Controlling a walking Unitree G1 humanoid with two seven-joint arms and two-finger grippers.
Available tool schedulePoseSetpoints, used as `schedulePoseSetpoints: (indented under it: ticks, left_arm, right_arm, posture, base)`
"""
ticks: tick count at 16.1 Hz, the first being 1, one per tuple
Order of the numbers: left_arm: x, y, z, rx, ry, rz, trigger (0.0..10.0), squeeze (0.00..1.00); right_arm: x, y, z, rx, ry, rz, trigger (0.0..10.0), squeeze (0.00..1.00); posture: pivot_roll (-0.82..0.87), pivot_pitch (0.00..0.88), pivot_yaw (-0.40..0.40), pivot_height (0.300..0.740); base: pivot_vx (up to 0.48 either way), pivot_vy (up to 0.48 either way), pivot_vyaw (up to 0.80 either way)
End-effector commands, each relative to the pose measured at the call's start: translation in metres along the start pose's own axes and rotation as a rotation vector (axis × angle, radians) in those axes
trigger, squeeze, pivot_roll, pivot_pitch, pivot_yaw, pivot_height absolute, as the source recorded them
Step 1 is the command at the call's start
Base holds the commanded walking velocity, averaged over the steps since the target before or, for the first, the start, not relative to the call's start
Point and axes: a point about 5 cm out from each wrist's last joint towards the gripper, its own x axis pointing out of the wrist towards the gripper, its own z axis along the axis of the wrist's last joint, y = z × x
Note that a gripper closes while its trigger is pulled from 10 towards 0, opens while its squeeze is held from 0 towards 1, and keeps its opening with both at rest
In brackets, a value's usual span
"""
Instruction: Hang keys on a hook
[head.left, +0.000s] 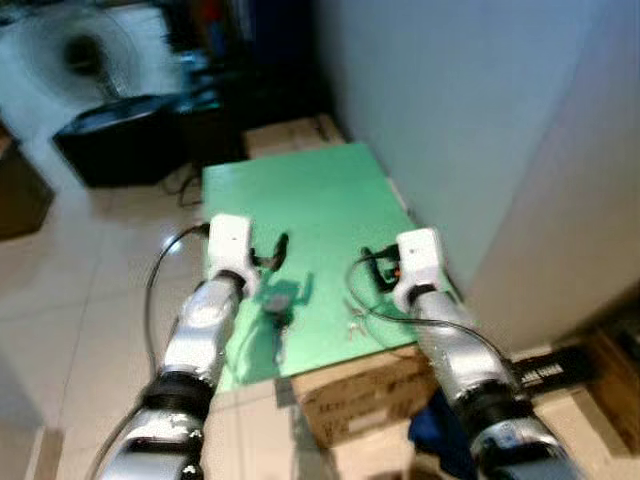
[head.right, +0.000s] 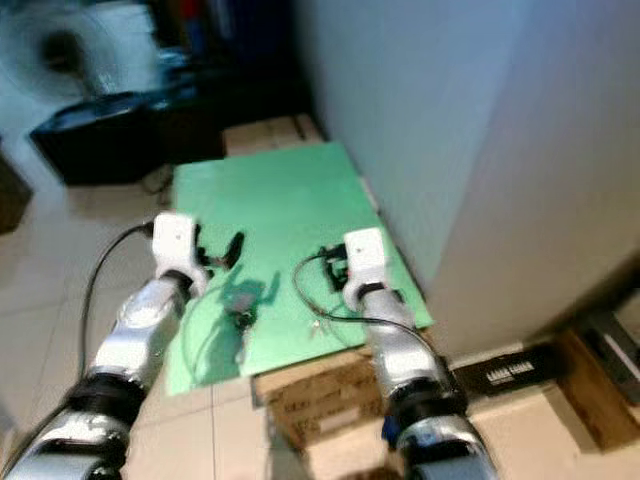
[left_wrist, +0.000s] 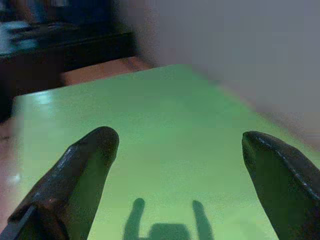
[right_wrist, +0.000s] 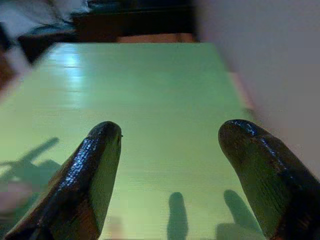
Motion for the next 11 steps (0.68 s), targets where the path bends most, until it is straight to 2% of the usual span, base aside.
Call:
schedulePoseSetpoints:
  ticks: [1,4,8,11]
  left_arm:
    - [-0.003,0.004,-0.003,0.015,0.015,0.011,10.0,0.00]
    - [-0.003,0.004,-0.003,0.019,0.020,0.007,10.0,0.00]
    - [-0.003,0.004,-0.004,0.019,0.024,-0.001,10.0,0.00]
    - [-0.005,0.010,-0.002,0.043,0.030,0.004,10.0,0.00]
  right_arm:
    - [0.001,0.005,0.000,0.007,0.001,0.010,10.0,0.00]
    - [0.001,0.005,-0.001,0.005,0.008,0.011,10.0,0.00]
    - [0.002,0.004,-0.010,-0.067,0.078,0.027,10.0,0.00]
    - [0.014,-0.004,-0.007,-0.032,0.150,0.005,10.0,0.00]
  posture:
    - [-0.10,0.000,0.093,0.740]
    - [-0.10,0.000,0.098,0.740]
    - [-0.10,0.000,0.106,0.740]
    - [-0.08,0.000,0.108,0.740]
  base:
    - [0.000,0.000,0.00]
    - [0.000,0.000,0.00]
    - [0.000,0.000,0.00]
    - [0.000,0.000,0.00]
